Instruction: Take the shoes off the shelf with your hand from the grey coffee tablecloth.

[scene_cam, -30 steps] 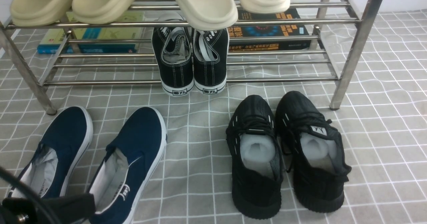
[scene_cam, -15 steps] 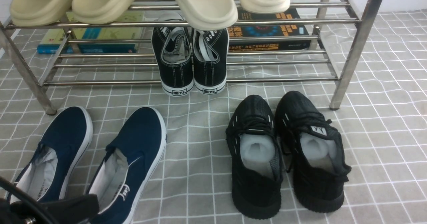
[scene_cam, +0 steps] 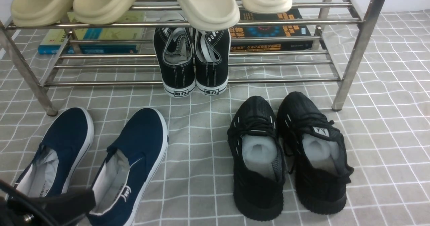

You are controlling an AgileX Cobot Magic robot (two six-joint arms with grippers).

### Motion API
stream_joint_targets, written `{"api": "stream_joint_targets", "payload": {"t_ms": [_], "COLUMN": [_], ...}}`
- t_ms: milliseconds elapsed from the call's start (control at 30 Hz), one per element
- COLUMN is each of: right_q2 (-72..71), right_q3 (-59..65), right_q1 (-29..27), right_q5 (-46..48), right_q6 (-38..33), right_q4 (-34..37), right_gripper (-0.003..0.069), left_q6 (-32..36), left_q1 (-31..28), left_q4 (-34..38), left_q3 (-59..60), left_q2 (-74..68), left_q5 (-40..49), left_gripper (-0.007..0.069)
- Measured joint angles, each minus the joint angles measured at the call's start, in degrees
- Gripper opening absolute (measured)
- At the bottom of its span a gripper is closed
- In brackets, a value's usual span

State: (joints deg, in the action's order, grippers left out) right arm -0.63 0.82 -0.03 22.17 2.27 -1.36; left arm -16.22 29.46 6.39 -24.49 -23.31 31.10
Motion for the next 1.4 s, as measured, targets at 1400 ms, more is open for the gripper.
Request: {"api": "stream_joint_targets", "payload": {"t_ms": [1400], "right_q2": [0.0], "right_q3": [0.0], "right_q1": [0.0], "right_q5": [0.0], "right_q6": [0.0], "right_q4": [-0.05], "right_gripper": [0.0239], "left_q6": [4.54], "left_q1": [-31.62], "left_q4": [-13.18], "left_q3": [26.01], "left_q2": [24.03], "left_q5": [-9.91], "left_gripper": [0.0083]}}
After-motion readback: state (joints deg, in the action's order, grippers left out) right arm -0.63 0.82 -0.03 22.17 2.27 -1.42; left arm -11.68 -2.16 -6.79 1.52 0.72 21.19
